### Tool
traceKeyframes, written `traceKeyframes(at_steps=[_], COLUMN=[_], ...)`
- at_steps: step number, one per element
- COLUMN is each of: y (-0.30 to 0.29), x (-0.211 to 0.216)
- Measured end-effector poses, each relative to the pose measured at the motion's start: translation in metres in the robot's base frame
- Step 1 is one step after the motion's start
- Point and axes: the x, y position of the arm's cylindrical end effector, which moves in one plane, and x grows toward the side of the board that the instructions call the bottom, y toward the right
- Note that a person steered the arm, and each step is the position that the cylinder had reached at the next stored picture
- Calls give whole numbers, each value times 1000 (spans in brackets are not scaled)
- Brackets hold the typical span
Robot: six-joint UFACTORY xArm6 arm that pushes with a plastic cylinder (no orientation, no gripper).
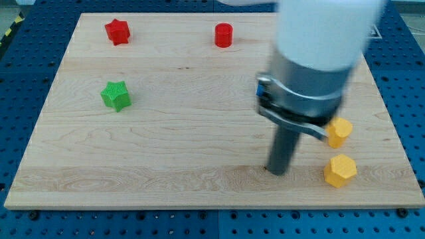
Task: Push the yellow hexagon into the right of yellow heart
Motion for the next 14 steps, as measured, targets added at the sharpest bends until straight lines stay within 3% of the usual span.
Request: traceKeyframes(at_steps=[2,3,6,8,9,11,14], y=[64,78,48,105,107,115,116], x=[36,12,9,-19,-10,-41,-16])
